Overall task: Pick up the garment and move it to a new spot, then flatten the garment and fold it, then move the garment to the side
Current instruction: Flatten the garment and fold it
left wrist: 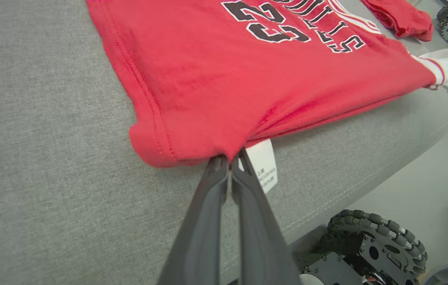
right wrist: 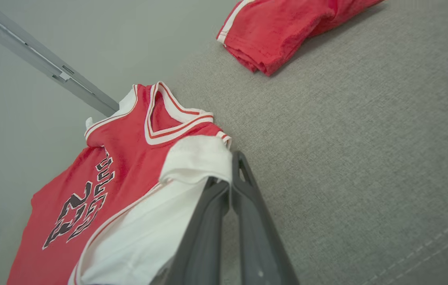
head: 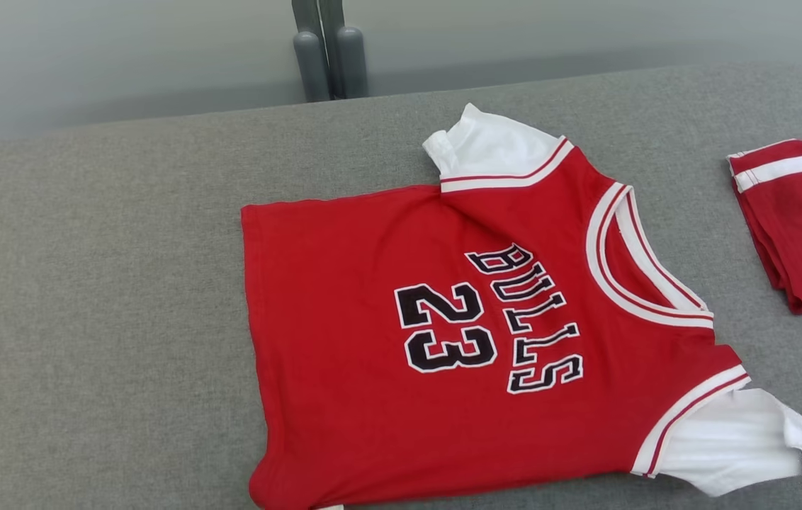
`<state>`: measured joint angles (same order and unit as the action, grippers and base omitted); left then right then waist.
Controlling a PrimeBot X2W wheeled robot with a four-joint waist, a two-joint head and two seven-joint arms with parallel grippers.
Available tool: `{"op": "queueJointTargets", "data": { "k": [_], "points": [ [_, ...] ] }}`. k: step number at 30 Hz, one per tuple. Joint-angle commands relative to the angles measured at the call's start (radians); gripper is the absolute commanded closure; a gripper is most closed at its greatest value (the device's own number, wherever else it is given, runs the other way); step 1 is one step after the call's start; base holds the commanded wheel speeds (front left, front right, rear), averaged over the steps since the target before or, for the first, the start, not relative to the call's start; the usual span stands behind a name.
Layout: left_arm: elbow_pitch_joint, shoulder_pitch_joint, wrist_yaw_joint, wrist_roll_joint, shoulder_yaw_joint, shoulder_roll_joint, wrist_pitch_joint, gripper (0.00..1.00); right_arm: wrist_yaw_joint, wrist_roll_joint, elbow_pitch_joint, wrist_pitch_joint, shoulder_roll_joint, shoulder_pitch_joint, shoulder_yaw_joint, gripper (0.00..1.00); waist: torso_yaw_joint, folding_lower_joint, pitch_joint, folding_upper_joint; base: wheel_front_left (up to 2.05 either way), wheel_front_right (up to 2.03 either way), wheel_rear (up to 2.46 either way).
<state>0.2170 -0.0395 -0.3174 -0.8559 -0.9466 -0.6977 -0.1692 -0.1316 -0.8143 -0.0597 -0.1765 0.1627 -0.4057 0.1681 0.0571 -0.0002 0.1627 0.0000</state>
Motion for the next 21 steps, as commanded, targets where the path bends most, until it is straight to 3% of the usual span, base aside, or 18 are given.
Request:
{"op": "queueJointTargets", "data": {
  "k": [1, 7, 11, 20, 21],
  "points": [
    [0.017, 0.028, -0.006, 0.003, 0.005, -0.018, 0.023, 1.0, 0.002, 0.015, -0.022, 0.018, 0.015, 0.016, 0.009, 1.0, 0.024, 0.0002, -0.026, 0.0, 0.0, 0.0, 0.0],
    [0.086, 0.178, 0.02, 0.014, 0.022, -0.063, 0.176, 1.0, 0.001, 0.108, -0.062, 0.178, 0.057, 0.177, 0.012, 1.0, 0.025, 0.0002, -0.032, 0.0, 0.0, 0.0, 0.0],
    [0.055, 0.311, 0.073, 0.022, 0.013, -0.052, 0.291, 1.0, 0.001, 0.183, -0.031, 0.301, 0.073, 0.324, -0.014, 1.0, 0.03, 0.0002, -0.005, 0.0, 0.0, 0.0, 0.0],
    [-0.232, 0.558, 0.219, 0.018, -0.022, 0.09, 0.417, 1.0, 0.001, 0.339, 0.13, 0.527, 0.101, 0.586, -0.077, 1.0, 0.041, 0.0002, 0.075, 0.0, 0.0, 0.0, 0.0],
    [-0.271, 0.574, 0.228, 0.023, -0.027, 0.108, 0.418, 1.0, 0.001, 0.35, 0.139, 0.534, 0.102, 0.606, -0.086, 0.57, 0.04, 0.0002, 0.079, 0.0, 0.0, 0.0, 0.0]
  ]
}}
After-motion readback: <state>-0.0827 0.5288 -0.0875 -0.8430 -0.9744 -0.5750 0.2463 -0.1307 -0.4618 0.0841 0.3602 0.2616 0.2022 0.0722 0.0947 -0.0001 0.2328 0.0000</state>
